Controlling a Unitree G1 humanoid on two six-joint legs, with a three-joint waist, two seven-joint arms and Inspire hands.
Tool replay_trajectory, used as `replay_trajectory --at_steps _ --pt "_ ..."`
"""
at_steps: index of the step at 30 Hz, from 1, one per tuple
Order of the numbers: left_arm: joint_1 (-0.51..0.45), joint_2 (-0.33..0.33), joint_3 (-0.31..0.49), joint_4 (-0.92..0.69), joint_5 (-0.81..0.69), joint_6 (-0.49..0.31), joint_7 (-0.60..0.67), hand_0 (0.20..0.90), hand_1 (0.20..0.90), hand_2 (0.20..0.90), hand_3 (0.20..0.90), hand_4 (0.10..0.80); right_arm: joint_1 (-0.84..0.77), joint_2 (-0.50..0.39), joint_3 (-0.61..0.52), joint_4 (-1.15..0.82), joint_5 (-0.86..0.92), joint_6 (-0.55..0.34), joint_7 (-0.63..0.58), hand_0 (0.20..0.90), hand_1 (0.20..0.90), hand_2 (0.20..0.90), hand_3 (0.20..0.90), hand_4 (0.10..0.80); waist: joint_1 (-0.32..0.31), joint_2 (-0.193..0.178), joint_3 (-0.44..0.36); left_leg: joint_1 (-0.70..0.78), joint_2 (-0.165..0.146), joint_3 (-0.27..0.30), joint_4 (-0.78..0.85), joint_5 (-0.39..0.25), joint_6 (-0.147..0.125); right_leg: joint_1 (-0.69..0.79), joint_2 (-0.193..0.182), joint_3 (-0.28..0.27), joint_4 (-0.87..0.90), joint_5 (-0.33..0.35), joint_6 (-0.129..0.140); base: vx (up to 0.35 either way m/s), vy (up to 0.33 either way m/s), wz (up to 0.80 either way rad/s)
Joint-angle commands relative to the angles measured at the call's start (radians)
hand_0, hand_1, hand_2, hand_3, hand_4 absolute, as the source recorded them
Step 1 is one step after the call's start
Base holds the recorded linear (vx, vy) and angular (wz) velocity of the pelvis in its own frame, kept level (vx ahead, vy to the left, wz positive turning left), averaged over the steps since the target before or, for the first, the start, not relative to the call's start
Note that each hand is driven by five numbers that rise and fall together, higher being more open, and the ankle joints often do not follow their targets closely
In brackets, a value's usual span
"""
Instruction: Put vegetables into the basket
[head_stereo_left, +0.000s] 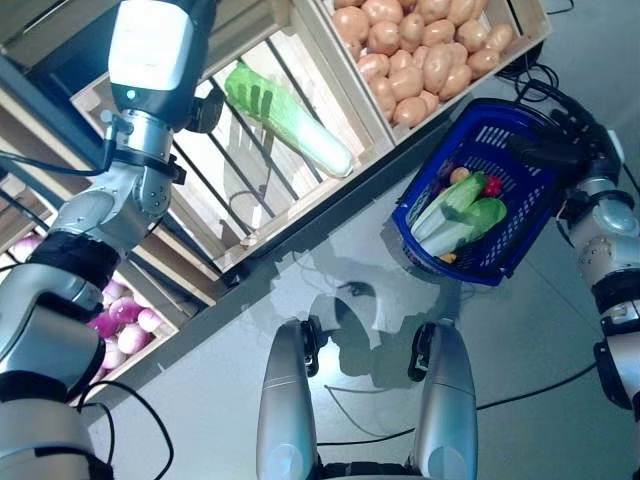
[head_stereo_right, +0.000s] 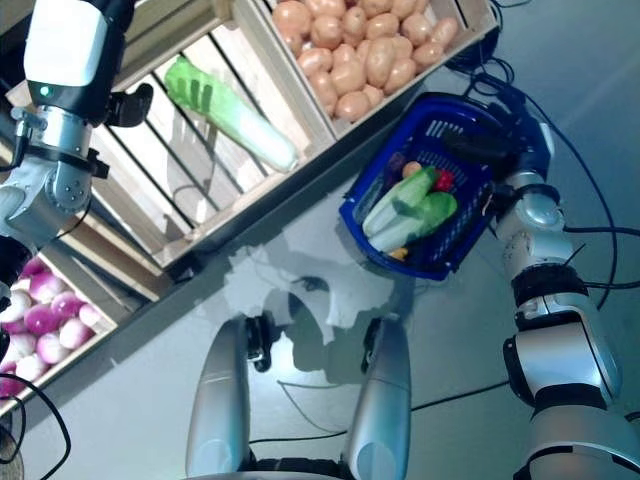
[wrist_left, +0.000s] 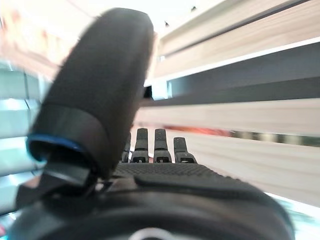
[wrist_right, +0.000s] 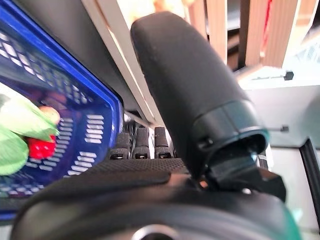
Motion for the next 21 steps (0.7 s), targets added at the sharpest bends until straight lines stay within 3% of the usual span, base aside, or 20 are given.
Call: replay_trajectory --at_steps 1,5,9,21 --pt "-0.131 -0.012 -0.017 0.084 0.098 0.109 0.010 0.900 0.900 0.900 0.900 0.800 -0.035 -0.023 -0.024 -0.014 0.087 -0.105 0.032 0.900 0.900 0.900 0.900 0.800 -0.038 0.014 -0.049 0.027 0.044 -0.019 -0.092 -0.022 -0.044 0.019 -0.016 0.011 -0.063 0.054 -0.042 -0.059 0.063 -0.22" --pt "-0.191 -0.033 -0.105 0.138 0.125 0.160 -0.036 0.900 0.900 0.900 0.900 0.800 -0.034 -0.008 -0.010 -0.003 0.115 -0.120 0.055 0.900 0.900 0.900 0.900 0.800 -0.052 0.013 -0.034 -0.006 0.053 -0.015 -0.073 -0.027 -0.048 -0.012 -0.013 0.024 -0.065 0.066 -0.035 -0.054 0.057 -0.14" --pt "-0.221 -0.046 -0.146 0.168 0.140 0.174 -0.041 0.900 0.900 0.900 0.900 0.800 -0.027 0.002 -0.007 -0.016 0.136 -0.135 0.074 0.900 0.900 0.900 0.900 0.800 -0.062 0.011 -0.020 -0.041 0.061 -0.013 -0.041 -0.036 -0.054 -0.041 -0.015 0.030 -0.053 0.069 -0.029 -0.037 0.040 -0.15" --pt "-0.290 -0.062 -0.175 0.194 0.202 0.221 -0.016 0.900 0.900 0.900 0.900 0.800 -0.004 0.007 -0.025 -0.077 0.113 -0.131 0.042 0.900 0.900 0.900 0.900 0.800 -0.082 0.009 -0.002 -0.142 0.079 -0.011 0.062 -0.067 -0.062 -0.130 -0.031 0.038 0.003 0.073 -0.017 -0.014 0.013 -0.04"
